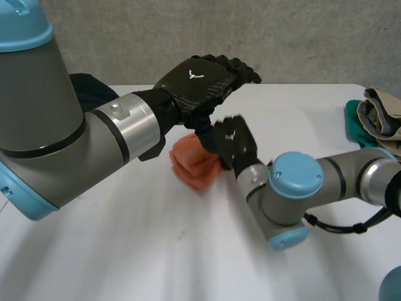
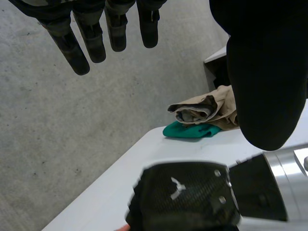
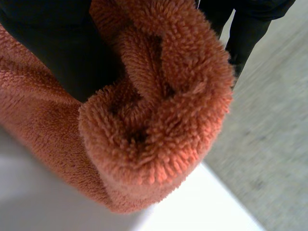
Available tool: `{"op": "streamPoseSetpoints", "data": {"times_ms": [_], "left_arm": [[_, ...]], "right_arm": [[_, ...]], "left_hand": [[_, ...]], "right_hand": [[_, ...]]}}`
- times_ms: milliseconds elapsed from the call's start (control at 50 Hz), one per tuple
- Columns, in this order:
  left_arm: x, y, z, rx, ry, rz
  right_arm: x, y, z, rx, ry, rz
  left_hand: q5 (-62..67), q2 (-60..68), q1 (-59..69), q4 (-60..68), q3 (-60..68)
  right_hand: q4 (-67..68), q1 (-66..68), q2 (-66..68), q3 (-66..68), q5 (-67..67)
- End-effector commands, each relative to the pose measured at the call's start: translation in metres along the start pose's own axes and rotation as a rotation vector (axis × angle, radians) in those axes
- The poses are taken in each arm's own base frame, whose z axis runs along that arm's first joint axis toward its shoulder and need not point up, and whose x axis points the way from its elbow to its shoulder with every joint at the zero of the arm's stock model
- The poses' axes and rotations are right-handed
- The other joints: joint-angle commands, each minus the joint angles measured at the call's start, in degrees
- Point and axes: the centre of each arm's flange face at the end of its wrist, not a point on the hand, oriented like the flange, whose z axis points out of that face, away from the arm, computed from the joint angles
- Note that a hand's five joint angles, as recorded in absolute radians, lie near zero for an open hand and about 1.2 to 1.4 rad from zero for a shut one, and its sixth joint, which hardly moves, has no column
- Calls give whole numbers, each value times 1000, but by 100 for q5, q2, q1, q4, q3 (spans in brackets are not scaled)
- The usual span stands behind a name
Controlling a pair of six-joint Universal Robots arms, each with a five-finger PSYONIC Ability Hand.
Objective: Fold the laundry.
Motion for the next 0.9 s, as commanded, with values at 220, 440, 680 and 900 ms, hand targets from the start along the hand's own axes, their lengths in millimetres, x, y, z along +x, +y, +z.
{"op": "streamPoseSetpoints", "data": {"times_ms": [220, 440, 680, 900], "left_arm": [[-12, -44, -13, 120, -49, 32], [-11, -42, -16, 111, -43, 11], [-2, -24, -8, 83, -20, -7], [-1, -15, -6, 75, -17, -11]], "right_arm": [[220, -97, 53, 422, 509, 38], [388, -33, 6, 424, 694, 34], [428, 157, -45, 186, 607, 37], [424, 183, -83, 139, 553, -8]], "left_hand": [[-260, -181, -253, -151, -229], [-260, -181, -253, -151, -229], [-260, -181, -253, -151, -229], [-260, -181, -253, -151, -229]], "right_hand": [[1188, 2010, 1381, 1331, 1682], [1188, 2010, 1381, 1331, 1682], [1188, 2010, 1381, 1331, 1682], [1188, 2010, 1381, 1331, 1682]]}}
